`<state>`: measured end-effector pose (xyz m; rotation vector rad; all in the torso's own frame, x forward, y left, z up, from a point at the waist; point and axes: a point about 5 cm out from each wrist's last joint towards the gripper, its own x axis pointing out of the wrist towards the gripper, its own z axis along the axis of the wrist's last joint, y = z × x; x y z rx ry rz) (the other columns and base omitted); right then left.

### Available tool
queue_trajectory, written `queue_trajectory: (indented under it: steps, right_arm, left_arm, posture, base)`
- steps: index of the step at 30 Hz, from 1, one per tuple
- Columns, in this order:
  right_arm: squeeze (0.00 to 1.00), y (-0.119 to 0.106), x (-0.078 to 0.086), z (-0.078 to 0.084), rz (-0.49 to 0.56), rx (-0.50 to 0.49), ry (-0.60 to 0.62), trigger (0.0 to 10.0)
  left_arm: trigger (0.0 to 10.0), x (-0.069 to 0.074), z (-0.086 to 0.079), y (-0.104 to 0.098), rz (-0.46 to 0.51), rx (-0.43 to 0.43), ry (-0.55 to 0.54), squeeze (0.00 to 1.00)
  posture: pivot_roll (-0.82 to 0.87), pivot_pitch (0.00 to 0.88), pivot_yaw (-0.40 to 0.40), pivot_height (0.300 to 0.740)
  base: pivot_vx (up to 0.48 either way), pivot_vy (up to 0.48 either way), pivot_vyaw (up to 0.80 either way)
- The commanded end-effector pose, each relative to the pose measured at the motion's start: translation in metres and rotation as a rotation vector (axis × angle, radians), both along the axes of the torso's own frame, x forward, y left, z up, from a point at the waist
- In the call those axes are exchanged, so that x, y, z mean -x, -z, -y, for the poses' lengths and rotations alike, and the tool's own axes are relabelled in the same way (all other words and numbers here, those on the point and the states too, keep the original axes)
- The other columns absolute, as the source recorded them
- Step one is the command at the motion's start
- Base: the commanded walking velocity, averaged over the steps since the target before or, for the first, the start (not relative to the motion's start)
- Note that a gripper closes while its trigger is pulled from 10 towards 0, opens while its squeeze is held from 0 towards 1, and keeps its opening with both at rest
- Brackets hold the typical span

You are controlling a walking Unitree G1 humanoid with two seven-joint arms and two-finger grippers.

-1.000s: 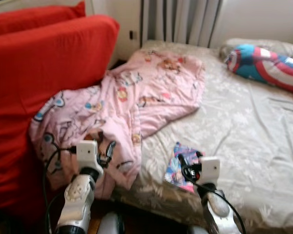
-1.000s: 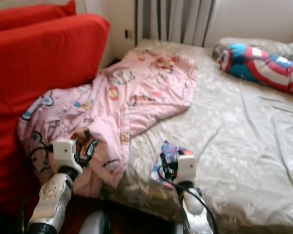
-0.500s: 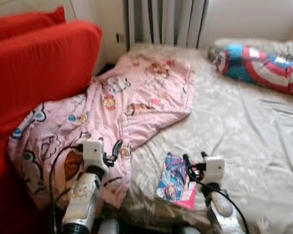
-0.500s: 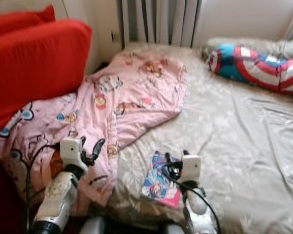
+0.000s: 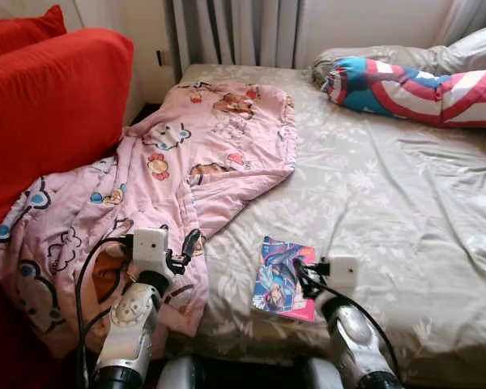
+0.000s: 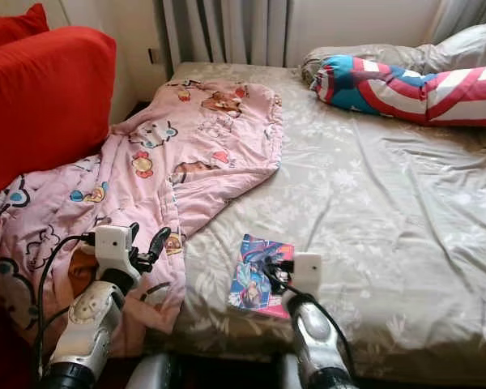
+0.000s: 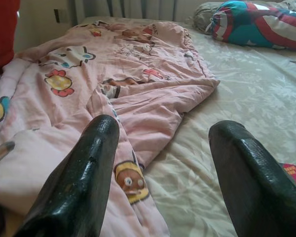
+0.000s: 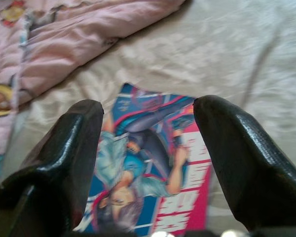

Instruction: Clean up the room

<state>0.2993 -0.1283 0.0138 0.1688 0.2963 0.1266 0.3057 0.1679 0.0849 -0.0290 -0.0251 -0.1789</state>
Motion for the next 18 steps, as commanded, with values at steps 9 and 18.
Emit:
queue_trajectory:
  steps: [9, 18]
  right_arm:
    - [0.0, 0.017, 0.006, 0.005, -0.151, -0.042, 0.1, 10.0]
    - [0.0, 0.02, 0.01, 0.005, -0.168, -0.061, 0.139, 10.0]
  left_arm:
    - [10.0, 0.01, -0.004, -0.004, -0.006, -0.008, 0.012, 0.0]
    - [10.0, 0.025, -0.014, 0.0, -0.036, -0.023, 0.004, 0.0]
  posture:
    - [0.05, 0.121, 0.021, 0.612]
    - [0.07, 0.168, 0.045, 0.587]
  base:
    - [0.0, 0.0, 0.0]
    - [0.0, 0.0, 0.0]
